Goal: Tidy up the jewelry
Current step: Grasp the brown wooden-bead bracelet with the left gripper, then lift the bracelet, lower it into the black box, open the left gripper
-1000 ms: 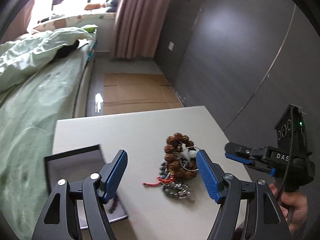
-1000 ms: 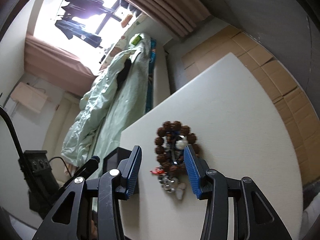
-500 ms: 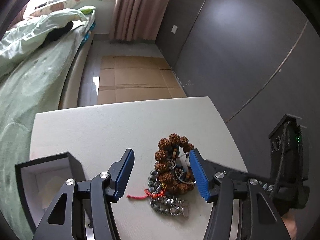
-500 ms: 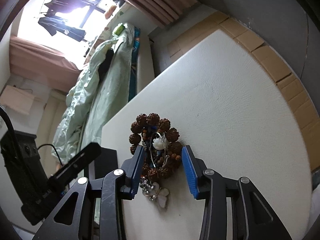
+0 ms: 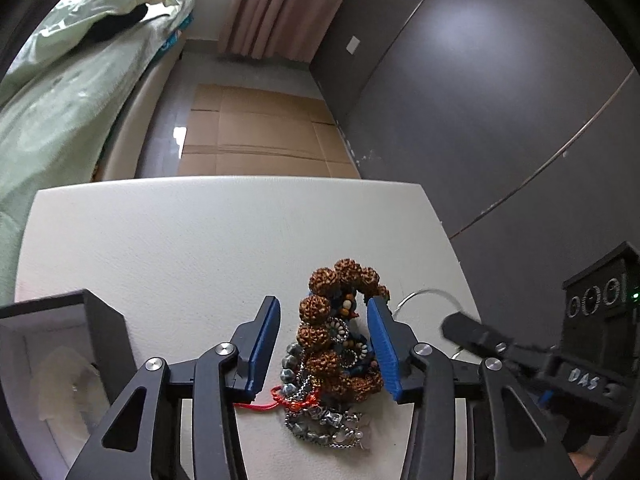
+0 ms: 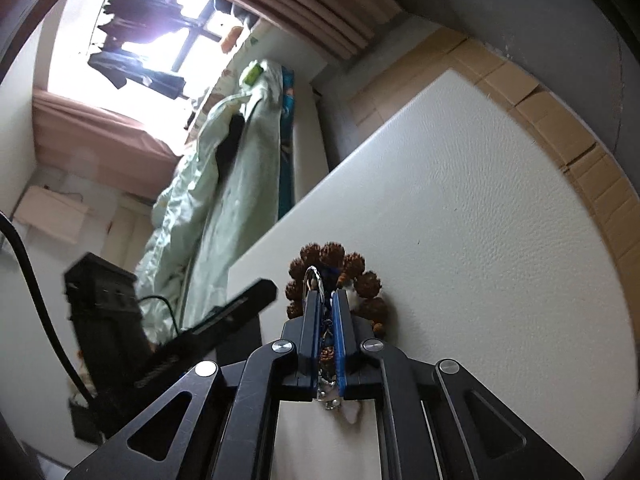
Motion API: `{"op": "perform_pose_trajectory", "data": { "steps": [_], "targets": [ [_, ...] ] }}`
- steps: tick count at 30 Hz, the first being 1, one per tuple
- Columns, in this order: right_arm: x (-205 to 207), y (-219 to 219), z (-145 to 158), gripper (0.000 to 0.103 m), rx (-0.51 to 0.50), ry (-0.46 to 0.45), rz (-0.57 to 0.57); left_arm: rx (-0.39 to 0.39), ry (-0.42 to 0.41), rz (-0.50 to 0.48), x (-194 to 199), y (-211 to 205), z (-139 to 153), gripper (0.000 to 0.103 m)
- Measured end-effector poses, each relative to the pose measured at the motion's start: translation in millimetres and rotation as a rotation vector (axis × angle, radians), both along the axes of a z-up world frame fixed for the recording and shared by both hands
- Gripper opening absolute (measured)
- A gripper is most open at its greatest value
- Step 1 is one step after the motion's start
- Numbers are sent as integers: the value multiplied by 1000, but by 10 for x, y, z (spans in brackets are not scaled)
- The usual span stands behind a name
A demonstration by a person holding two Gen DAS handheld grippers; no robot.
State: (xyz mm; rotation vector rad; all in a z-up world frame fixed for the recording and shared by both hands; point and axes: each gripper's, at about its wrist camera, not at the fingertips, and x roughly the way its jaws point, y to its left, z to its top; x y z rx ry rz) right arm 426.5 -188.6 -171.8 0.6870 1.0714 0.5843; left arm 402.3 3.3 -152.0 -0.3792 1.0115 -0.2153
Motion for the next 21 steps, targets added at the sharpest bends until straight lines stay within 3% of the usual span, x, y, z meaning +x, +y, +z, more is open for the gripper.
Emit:
{"op": "perform_pose_trajectory", "data": {
  "steps": [7,10,14,21],
  "targets": [
    [-26,-131,58,7,21,-18,-55,-8,32,-5,45,-27,-137,34],
    [-26,-134,71,7,23,-19,-65,-2,30,-7,62,-46,-137,20],
    [-13,-157,87,7,28,-26,-88,-8,9,-22,18,-77,-24,19],
    [-66,-194,191,7,67,-57,-116,-6,-103,-82,-135,-266,467,19]
  ]
}}
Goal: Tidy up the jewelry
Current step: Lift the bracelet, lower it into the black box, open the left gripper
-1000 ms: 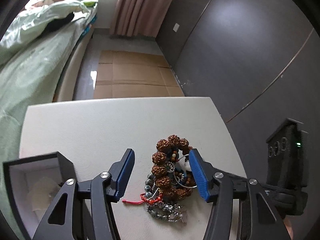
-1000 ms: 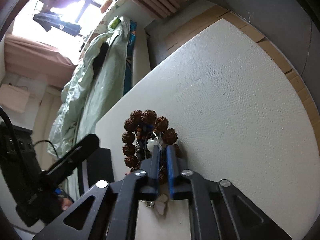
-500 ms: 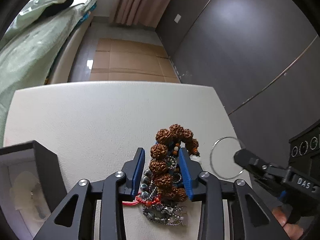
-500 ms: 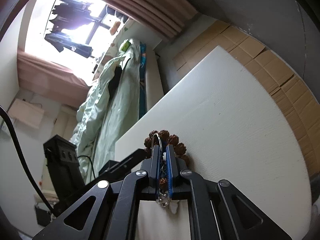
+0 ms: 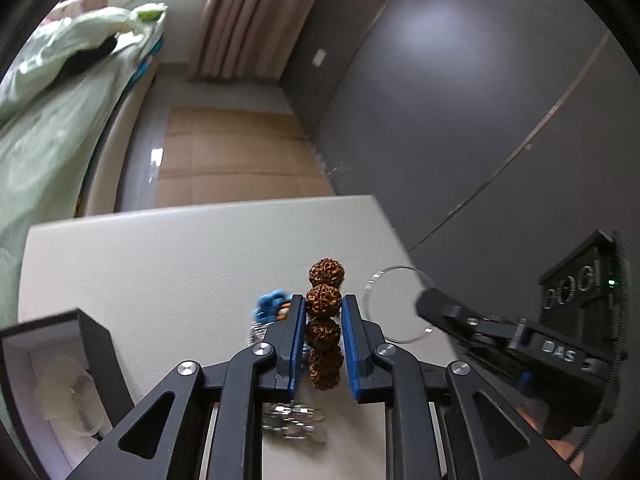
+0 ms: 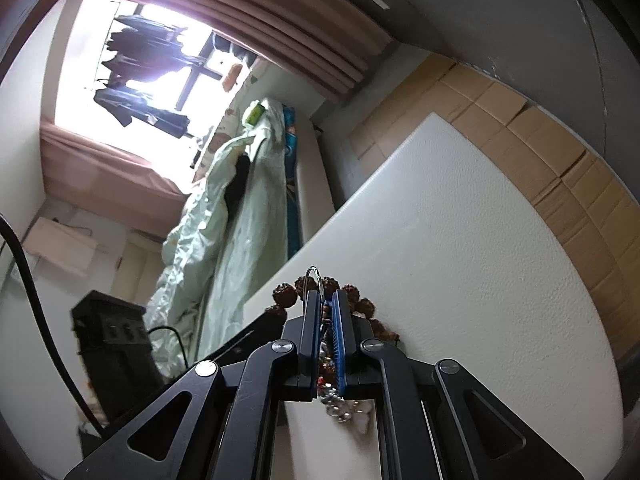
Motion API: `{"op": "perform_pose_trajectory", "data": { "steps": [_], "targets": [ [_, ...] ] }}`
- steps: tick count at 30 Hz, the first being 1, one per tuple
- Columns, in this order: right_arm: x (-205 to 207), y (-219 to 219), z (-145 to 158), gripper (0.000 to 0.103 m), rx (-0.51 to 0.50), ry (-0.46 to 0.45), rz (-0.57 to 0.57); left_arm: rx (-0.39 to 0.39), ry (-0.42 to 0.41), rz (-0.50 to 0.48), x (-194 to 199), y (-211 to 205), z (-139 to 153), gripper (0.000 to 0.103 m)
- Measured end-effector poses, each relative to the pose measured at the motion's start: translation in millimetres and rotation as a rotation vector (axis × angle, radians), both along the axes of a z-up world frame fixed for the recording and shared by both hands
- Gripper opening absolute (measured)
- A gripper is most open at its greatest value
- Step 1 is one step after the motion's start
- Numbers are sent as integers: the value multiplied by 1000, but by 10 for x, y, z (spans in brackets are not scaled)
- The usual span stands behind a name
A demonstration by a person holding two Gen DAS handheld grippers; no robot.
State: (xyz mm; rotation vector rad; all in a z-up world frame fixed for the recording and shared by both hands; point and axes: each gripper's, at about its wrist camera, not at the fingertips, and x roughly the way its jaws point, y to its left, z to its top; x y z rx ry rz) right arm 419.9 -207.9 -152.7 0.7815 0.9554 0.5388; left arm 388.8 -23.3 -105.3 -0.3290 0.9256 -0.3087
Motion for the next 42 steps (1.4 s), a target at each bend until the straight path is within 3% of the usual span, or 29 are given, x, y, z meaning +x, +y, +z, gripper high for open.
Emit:
{"op": "perform_pose_trajectory", "data": {
  "steps": [10,22,33,42],
  "targets": [
    [-30,-158,155,7,70,-64,-62,38,-109,24,-168,93,533,19],
    [-18,209,246,8,105,-93,29,81,-161,139,-441,609,940,19],
    [-81,586,298,8,116,-101,101,103,-162,226,-733,1071,965,19],
    [-159,905,308,8,97,-97,155,62,-102,279,-892,1404,646,19]
  ]
}}
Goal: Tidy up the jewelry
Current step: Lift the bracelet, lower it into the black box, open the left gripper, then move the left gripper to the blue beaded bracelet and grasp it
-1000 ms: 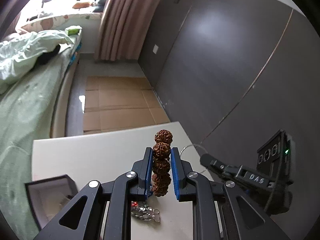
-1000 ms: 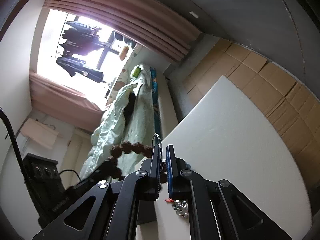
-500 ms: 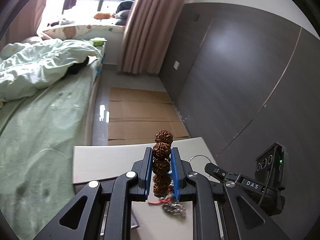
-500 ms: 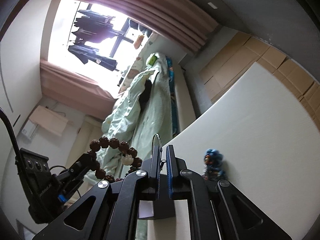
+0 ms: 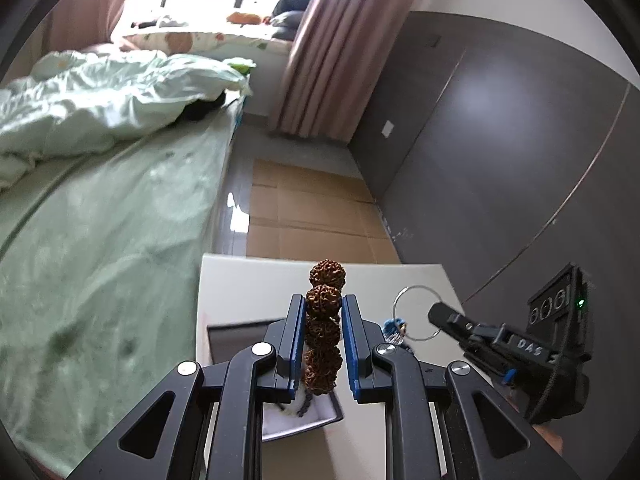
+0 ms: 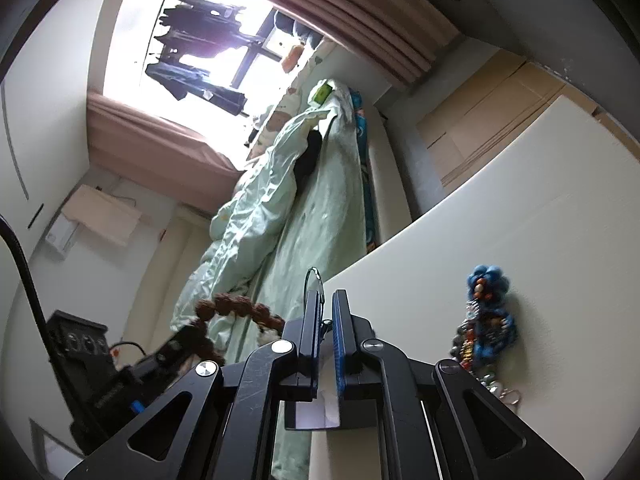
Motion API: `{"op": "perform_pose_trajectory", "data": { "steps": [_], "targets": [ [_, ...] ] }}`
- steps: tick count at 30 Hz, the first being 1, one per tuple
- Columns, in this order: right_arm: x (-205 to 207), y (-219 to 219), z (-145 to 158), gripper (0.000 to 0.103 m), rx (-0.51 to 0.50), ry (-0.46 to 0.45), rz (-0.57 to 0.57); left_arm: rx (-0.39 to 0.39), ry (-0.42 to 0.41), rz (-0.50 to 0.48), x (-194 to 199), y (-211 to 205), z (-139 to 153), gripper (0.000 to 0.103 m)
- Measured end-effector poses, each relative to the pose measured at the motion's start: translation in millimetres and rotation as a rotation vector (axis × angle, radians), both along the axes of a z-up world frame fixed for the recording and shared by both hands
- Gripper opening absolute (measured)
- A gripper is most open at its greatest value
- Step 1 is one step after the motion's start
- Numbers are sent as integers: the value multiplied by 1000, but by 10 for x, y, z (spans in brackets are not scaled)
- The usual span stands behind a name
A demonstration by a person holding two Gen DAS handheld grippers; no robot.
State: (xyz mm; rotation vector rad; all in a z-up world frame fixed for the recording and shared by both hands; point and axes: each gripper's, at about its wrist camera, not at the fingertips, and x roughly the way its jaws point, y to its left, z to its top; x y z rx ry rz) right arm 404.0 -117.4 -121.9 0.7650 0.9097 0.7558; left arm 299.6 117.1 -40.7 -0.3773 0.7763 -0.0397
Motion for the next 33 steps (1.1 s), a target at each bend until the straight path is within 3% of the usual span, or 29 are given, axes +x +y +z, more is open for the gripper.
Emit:
{"op": "perform_pose_trajectory", "data": {
  "steps": [7,11,20,22,23,24,25,26,33],
  "targets": [
    [-65,255,13,7,-18,-1,40,-33,82,37,2,178,-334,21],
    [-96,408,8,7,-36,-1,68,-33,81,77,-73,351,-320,48],
    [-163,807,-79,7,-41,21,175,-34,49,128,-269,608,-199,49],
    [-177,957,-137,8,-85,42,213,-37,46,135,-299,634,-180,55],
    [-170,1025,-177,10,-115,60,234,-35,42,139,-318,641,-167,64],
    [-161,1087,-236,23,-137,86,257,-31,35,143,-338,643,-152,70],
    [-153,1122,-304,44,-152,116,267,-27,25,144,-360,637,-132,72],
    [-148,1121,-341,49,-164,130,259,-26,20,144,-358,635,-121,74],
    [-141,860,-306,49,-166,130,199,-29,7,121,-340,525,-83,74]
  ]
}}
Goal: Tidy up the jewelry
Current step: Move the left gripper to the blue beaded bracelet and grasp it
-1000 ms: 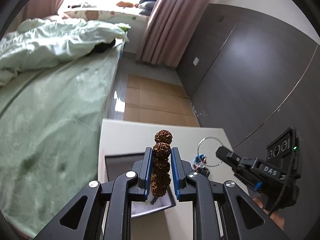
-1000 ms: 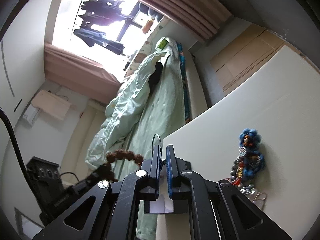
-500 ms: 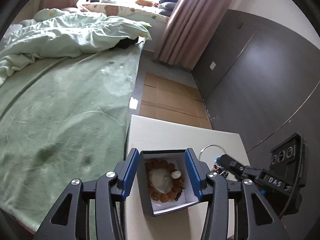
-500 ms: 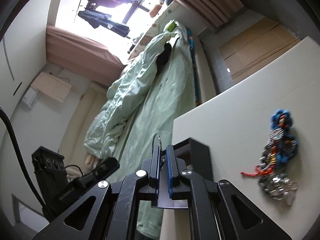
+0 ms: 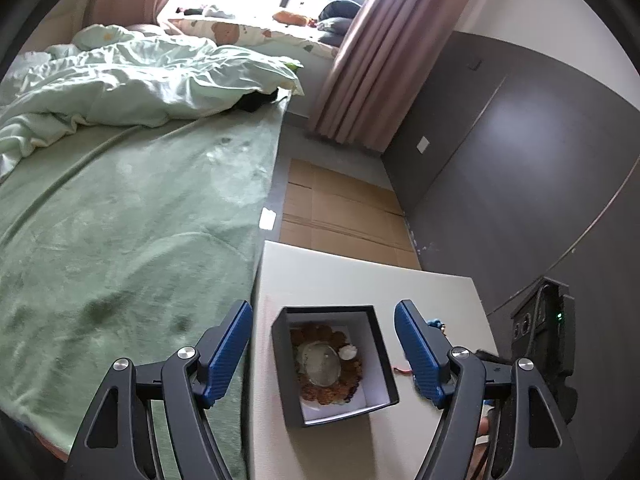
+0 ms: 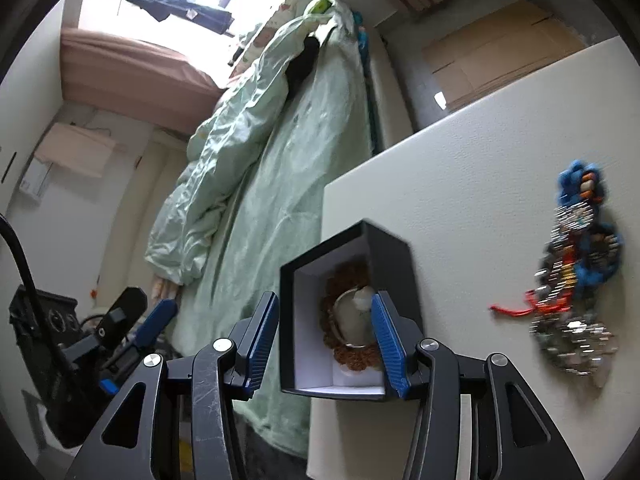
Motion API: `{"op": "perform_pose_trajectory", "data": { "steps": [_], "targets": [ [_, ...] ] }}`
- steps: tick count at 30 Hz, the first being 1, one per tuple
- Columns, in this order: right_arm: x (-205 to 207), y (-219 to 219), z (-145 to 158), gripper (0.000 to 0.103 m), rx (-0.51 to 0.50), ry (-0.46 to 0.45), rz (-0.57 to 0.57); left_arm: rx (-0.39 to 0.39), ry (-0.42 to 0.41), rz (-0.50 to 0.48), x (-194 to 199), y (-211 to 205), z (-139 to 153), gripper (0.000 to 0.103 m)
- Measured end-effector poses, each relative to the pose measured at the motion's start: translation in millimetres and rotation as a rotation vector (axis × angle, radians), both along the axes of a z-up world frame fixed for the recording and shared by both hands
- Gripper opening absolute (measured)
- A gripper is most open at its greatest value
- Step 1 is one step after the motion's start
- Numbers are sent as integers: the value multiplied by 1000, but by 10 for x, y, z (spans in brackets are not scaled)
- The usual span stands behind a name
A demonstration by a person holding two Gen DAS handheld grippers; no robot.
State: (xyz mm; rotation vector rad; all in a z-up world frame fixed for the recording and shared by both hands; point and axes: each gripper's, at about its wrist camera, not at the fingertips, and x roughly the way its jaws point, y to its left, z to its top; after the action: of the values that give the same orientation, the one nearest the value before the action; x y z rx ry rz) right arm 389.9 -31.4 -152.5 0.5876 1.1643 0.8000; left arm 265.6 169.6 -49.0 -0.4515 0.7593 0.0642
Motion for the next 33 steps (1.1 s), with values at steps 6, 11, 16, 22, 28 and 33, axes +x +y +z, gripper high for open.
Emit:
{"op": "perform_pose_trajectory", "data": {
  "steps": [6,11,16,22,28,33],
  "targets": [
    [47,-328,92,49,10,-6,-79,14,18,-46,106,-267,-65,74],
    [83,-589,159,49,19,-13,-114,18,47,-89,253,-502,-163,74],
    [125,-881,154,49,14,-7,-149,16,72,-131,391,-749,-264,81],
    [143,-1182,137,49,-1,-3,-182,17,83,-168,522,-1018,-330,82],
    [158,-1426,102,49,-12,0,-202,20,96,-217,659,-1254,-412,82],
    [164,-1630,76,49,-15,1,-229,13,101,-246,794,-1441,-490,82]
  ]
}}
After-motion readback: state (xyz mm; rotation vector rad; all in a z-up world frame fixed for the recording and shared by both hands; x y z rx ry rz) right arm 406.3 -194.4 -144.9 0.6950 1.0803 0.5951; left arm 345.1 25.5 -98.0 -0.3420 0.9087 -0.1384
